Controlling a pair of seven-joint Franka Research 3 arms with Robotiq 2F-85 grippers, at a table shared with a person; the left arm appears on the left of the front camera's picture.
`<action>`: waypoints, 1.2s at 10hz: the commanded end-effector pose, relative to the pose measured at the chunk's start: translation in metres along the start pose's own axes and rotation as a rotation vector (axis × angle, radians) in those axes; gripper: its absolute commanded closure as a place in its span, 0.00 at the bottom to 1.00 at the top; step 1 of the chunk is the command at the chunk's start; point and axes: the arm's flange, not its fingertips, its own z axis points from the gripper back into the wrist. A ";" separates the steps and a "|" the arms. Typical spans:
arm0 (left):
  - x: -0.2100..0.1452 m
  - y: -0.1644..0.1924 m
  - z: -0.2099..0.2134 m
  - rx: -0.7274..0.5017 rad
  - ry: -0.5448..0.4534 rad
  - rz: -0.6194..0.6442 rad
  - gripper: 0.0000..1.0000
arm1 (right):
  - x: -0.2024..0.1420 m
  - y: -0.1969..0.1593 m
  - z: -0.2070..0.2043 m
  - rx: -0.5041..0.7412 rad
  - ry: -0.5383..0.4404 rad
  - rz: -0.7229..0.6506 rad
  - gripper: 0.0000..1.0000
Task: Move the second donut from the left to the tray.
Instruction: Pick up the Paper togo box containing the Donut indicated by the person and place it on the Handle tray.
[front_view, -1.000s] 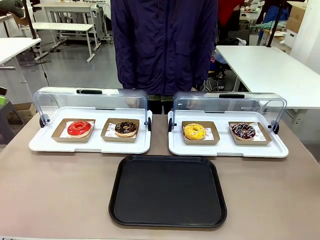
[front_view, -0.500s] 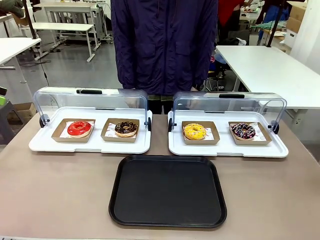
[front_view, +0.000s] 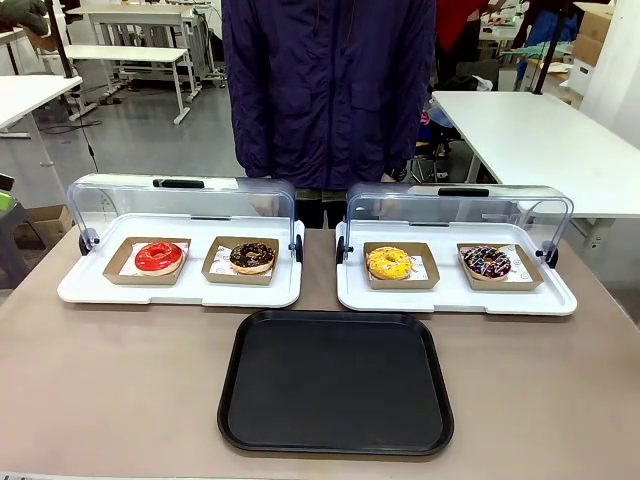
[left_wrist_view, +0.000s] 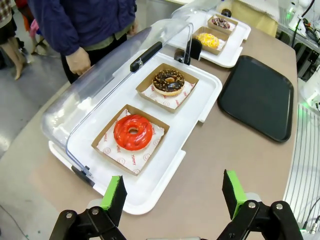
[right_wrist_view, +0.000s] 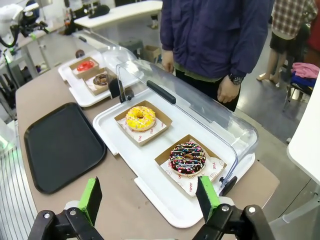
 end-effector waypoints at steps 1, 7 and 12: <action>0.000 0.000 0.000 -0.008 -0.016 -0.005 0.00 | 0.002 -0.005 -0.001 0.000 -0.031 0.027 0.00; 0.000 0.000 0.000 -0.008 -0.016 -0.005 0.00 | 0.002 -0.005 -0.001 0.000 -0.031 0.027 0.00; 0.000 0.000 0.000 -0.008 -0.016 -0.005 0.00 | 0.002 -0.005 -0.001 0.000 -0.031 0.027 0.00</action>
